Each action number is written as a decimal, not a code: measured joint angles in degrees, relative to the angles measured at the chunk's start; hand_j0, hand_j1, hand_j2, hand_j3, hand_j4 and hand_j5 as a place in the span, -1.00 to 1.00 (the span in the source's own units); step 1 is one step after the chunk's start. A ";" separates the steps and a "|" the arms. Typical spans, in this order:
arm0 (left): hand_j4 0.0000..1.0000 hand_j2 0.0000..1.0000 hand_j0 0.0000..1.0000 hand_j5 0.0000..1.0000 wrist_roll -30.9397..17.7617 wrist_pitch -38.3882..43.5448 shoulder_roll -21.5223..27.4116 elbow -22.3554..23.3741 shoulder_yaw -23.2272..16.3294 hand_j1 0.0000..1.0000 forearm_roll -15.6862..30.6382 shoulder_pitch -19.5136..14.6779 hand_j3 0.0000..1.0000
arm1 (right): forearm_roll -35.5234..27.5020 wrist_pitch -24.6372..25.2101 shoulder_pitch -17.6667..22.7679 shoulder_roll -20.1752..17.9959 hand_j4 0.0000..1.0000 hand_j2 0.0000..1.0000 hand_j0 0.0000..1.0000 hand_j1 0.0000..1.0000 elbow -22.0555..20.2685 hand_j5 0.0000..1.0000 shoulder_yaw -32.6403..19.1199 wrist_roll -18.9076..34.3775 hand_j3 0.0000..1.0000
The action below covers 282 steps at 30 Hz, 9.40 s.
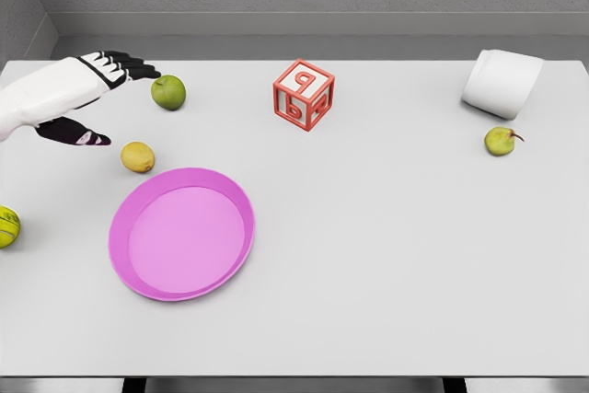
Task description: Put the lemon on the plate with left arm
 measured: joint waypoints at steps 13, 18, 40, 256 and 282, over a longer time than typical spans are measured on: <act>1.00 1.00 1.00 1.00 0.00 0.00 -0.38 0.71 -0.16 1.00 -0.08 0.09 1.00 | 0.00 0.00 0.00 0.00 1.00 1.00 1.00 1.00 0.00 1.00 -0.01 0.03 1.00; 1.00 1.00 1.00 1.00 0.00 0.01 -0.85 2.11 -0.29 1.00 -0.13 0.09 1.00 | 0.02 0.00 0.00 0.00 1.00 1.00 1.00 1.00 -0.01 1.00 -0.01 0.01 1.00; 1.00 1.00 1.00 1.00 0.01 0.06 6.42 5.40 -9.10 1.00 -1.30 -6.33 1.00 | 0.03 0.00 0.00 0.00 1.00 1.00 1.00 1.00 -0.01 1.00 -0.02 0.02 1.00; 1.00 1.00 1.00 1.00 0.03 0.02 13.06 -10.54 -27.19 1.00 -2.50 -7.12 1.00 | 0.02 0.00 0.00 0.00 1.00 1.00 1.00 1.00 0.00 1.00 -0.01 0.02 1.00; 1.00 1.00 1.00 1.00 0.01 -0.01 15.64 -5.93 -11.37 1.00 17.62 5.10 1.00 | 0.00 0.00 0.00 0.00 1.00 1.00 1.00 1.00 0.00 1.00 -0.01 0.03 1.00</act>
